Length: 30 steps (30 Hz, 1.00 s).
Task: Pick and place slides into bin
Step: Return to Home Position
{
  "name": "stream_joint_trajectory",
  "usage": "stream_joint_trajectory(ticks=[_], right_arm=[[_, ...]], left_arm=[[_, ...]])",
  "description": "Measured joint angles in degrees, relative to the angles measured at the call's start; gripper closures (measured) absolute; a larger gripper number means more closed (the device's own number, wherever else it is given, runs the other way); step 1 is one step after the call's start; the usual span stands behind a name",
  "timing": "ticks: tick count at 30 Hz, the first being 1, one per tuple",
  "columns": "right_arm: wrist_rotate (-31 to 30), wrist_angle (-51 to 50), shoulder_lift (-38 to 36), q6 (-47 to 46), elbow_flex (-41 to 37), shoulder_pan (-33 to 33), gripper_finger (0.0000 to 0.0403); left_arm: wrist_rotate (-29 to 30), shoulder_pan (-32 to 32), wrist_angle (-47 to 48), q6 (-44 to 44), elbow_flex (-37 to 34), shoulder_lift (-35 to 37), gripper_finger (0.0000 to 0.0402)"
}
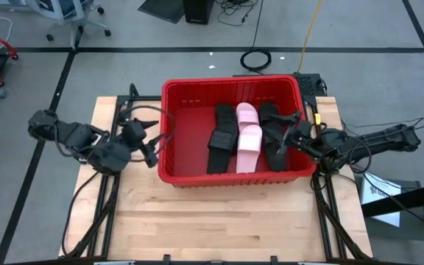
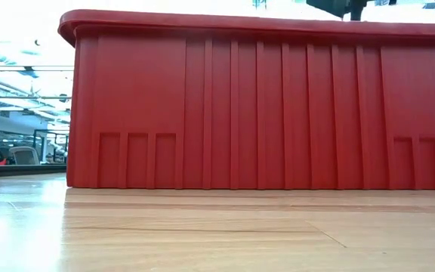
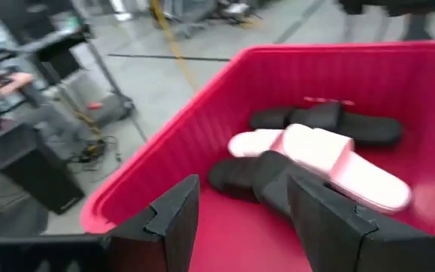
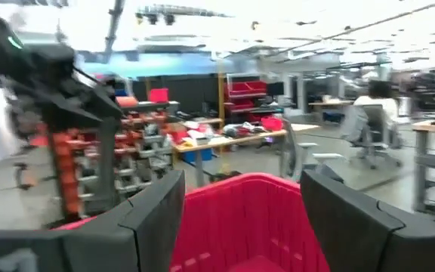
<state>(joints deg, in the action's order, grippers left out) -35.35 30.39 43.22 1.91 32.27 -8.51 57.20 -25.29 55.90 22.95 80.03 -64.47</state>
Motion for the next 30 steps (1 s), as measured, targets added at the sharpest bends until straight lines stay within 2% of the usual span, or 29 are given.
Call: stream_joint_trajectory(ticks=[2,4,11,16,22,27,30], right_arm=[[2.9,-1.0,-1.7,-0.3,0.0,0.0,0.0149],[6.9,-1.8,-3.8,-0.8,0.0,0.0,0.0149],[16.0,-6.2,-11.4,-4.3,0.0,0.0,0.0149],[14.6,-11.9,-16.1,-4.3,0.0,0.0,0.0149],[14.4,-15.2,-20.2,-4.3,-0.1,0.0,0.0149],[14.4,-13.2,-23.5,-4.2,-3.3,0.0,0.0149],[14.4,-10.6,-25.8,-4.5,-5.7,0.0,0.0149]], left_arm=[[4.0,-1.2,-1.7,1.3,-4.2,2.7,0.0199],[5.3,-1.7,-4.3,0.8,-7.3,6.1,0.0199],[-2.9,-2.6,-13.4,-5.4,-18.8,19.7,0.0199],[-5.5,-3.1,-21.9,-11.7,-27.1,29.6,0.0199],[-10.6,-3.1,-27.0,-14.2,-33.5,39.8,0.0199],[-13.5,-3.1,-30.9,-15.7,-39.1,45.8,0.0199],[-18.5,-3.1,-33.6,-17.0,-41.9,48.9,0.0199]])
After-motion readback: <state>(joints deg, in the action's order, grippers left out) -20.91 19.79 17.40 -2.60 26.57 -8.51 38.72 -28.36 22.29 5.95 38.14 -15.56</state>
